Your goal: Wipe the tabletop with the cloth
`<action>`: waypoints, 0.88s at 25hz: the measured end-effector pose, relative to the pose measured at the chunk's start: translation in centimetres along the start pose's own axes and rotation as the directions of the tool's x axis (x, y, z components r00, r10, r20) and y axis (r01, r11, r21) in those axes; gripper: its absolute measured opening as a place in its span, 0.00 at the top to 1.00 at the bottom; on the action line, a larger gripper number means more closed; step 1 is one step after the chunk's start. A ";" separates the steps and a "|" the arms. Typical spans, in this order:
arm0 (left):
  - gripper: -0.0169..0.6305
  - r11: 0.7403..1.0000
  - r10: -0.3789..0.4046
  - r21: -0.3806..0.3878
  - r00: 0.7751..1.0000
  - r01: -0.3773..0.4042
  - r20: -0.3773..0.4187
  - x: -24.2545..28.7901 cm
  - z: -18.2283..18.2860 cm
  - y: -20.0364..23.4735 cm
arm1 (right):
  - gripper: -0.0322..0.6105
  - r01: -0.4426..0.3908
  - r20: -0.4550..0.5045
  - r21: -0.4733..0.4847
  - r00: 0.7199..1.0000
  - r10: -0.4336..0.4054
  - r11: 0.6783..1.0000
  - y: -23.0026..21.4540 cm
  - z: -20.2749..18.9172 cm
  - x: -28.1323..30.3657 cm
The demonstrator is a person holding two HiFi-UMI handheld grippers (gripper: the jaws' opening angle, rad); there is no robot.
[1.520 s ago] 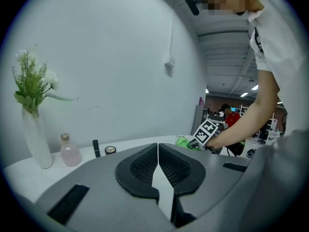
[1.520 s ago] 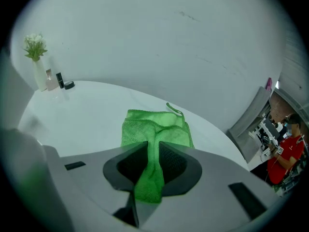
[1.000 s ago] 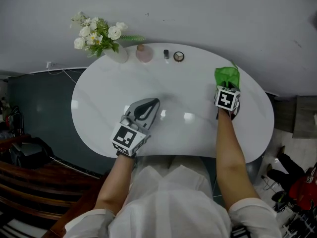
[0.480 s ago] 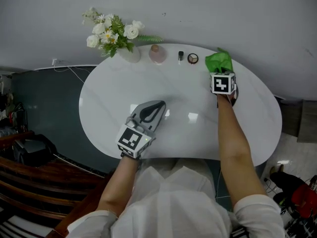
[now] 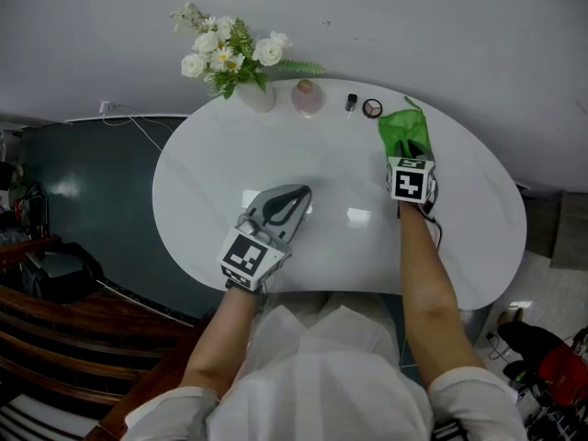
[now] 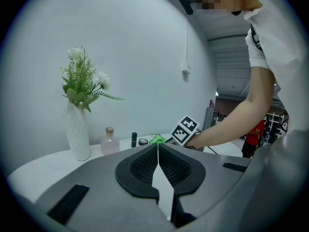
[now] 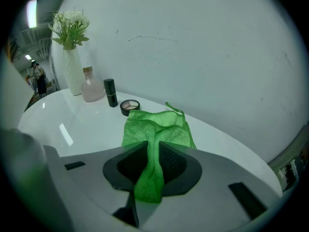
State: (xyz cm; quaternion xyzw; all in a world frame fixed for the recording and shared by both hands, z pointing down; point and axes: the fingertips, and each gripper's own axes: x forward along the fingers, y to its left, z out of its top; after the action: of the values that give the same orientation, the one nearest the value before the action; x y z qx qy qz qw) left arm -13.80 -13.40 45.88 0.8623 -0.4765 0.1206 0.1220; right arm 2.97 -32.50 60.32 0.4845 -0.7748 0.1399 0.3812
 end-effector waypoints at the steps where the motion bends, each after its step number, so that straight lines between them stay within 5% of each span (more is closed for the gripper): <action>1: 0.95 1.000 0.004 0.000 1.000 -0.004 0.001 -0.3 -0.1 0.3 | 0.84 0.004 -0.001 0.015 1.000 -0.004 1.000 0.5 -0.3 -0.3; 22: 0.95 0.986 0.158 -0.062 0.987 -0.158 -0.003 -11.2 -4.6 6.2 | 0.84 -0.129 0.034 0.122 0.991 0.126 0.984 21.3 3.3 -1.6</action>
State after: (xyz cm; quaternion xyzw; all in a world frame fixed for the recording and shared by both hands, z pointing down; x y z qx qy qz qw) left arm -25.31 -6.27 47.17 0.8178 -0.5468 0.1141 0.1382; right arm -16.39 -22.91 60.21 0.4585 -0.7990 0.2055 0.3304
